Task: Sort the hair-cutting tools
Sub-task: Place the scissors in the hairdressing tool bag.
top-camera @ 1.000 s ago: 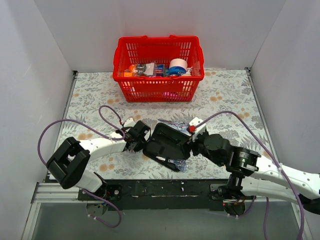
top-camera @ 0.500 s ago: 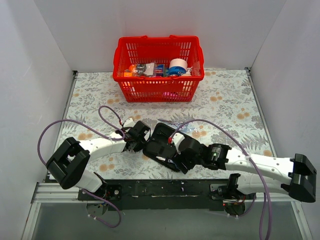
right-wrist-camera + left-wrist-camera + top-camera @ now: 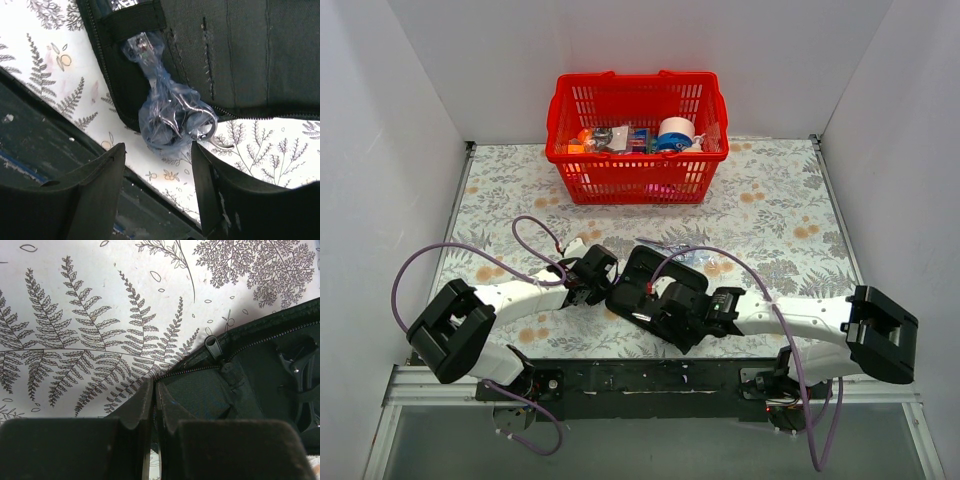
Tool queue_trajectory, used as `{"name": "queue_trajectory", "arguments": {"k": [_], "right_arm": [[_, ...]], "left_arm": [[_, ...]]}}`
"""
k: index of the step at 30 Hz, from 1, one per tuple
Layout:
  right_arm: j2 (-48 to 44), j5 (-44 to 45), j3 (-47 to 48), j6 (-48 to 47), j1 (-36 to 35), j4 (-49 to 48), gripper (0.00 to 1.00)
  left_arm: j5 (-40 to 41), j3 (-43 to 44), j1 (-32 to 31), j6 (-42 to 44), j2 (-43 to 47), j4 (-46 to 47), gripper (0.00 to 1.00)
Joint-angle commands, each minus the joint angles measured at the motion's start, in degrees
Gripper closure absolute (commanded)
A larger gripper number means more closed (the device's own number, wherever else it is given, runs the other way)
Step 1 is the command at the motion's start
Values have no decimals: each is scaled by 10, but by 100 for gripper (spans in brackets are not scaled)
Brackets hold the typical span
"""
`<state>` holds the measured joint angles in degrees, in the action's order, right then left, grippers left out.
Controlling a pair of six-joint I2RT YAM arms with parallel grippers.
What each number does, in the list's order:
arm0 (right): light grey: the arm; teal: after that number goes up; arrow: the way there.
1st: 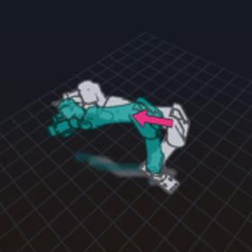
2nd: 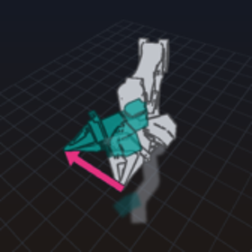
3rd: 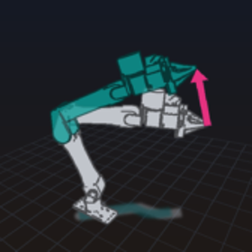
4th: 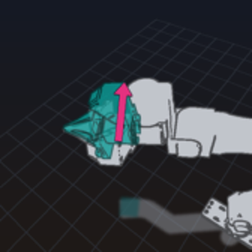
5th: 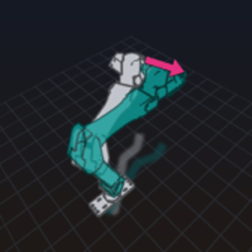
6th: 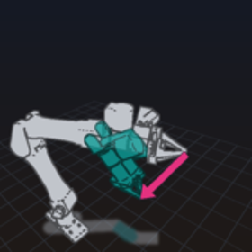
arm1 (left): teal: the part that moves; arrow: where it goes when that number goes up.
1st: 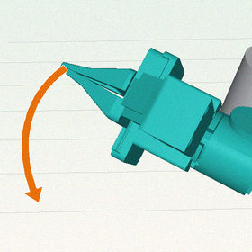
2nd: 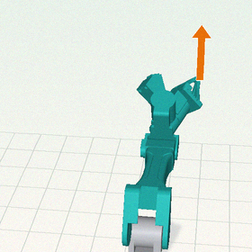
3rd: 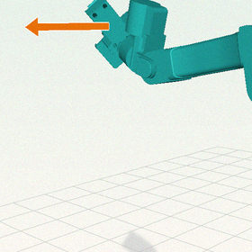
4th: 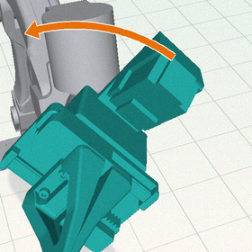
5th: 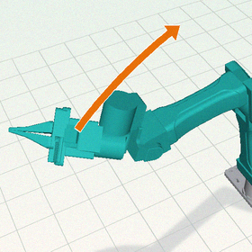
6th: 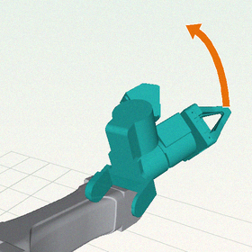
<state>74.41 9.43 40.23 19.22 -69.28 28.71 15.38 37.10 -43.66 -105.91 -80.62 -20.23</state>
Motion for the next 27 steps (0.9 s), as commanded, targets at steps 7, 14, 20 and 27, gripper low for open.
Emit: {"name": "queue_trajectory", "arguments": {"k": [7, 14, 20, 27], "right_arm": [[59, 66, 66, -8, 1, 29, 39], [47, 80, 96, -10, 1, 74, 37], [48, 87, 80, -16, 2, 57, 30], [65, 70, 51, -24, 14, 4, 19]], "left_arm": [[-44, -25, -8, 12, -9, -64, 100], [-46, -26, -8, 11, -12, -61, 100], [-47, -26, -8, 11, -16, -57, 100], [-47, -31, -8, 11, -15, -57, 100]]}}
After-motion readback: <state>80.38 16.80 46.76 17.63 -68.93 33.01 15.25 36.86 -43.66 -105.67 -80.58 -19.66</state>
